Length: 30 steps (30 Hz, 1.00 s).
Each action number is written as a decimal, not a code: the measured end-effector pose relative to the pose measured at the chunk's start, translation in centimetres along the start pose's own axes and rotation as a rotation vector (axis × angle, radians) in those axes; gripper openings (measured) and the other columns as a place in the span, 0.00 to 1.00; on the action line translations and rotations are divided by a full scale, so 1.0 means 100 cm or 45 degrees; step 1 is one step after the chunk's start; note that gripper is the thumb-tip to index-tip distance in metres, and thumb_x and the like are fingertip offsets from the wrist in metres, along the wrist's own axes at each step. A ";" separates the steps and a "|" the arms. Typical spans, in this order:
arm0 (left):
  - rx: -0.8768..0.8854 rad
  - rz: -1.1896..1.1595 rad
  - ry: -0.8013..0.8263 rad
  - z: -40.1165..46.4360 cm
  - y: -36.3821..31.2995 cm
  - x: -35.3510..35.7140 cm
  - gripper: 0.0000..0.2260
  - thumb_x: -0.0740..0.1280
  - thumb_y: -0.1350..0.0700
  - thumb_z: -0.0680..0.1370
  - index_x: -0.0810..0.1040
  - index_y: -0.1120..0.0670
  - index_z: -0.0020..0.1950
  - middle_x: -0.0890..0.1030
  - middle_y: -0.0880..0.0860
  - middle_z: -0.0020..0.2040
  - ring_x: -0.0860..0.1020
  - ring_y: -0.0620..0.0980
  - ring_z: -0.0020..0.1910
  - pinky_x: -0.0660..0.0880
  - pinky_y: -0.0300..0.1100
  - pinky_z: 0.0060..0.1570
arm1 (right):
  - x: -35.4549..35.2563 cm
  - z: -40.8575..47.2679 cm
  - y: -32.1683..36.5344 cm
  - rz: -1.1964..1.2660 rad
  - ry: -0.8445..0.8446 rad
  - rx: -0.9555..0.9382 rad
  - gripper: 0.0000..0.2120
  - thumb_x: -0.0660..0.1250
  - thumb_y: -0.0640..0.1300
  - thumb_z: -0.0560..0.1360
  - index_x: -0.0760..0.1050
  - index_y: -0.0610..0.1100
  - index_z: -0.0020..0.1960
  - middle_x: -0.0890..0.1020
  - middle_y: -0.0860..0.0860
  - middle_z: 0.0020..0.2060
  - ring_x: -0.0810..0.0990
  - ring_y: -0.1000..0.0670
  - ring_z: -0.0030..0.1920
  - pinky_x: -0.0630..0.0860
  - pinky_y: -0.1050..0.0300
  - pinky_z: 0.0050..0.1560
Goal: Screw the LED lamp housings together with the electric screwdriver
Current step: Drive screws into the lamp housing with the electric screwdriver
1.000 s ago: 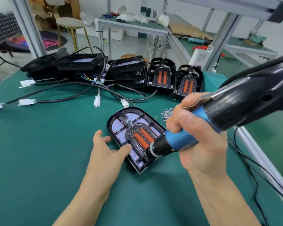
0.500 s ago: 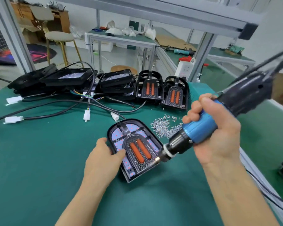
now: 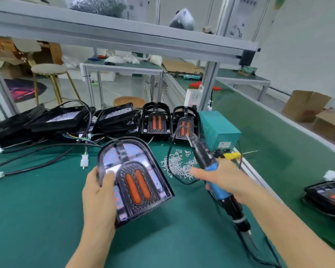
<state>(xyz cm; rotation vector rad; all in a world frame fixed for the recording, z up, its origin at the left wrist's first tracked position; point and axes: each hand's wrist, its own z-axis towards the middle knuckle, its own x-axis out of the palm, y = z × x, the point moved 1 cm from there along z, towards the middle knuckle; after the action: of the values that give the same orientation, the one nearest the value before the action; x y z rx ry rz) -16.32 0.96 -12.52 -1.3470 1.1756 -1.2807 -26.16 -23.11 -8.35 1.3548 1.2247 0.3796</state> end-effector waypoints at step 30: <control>0.551 -0.079 0.303 -0.026 -0.037 0.000 0.21 0.74 0.69 0.67 0.80 0.46 0.51 0.85 0.41 0.43 0.82 0.36 0.39 0.73 0.24 0.38 | -0.003 0.066 -0.025 -0.958 -0.540 0.145 0.28 0.58 0.67 0.76 0.64 0.43 0.33 0.71 0.49 0.28 0.69 0.51 0.29 0.60 0.58 0.27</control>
<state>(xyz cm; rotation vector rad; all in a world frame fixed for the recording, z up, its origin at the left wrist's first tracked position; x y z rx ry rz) -18.75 1.50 -8.73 -0.9380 0.9424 -1.6631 -21.95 -27.47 -11.91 0.9065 1.2978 -0.4899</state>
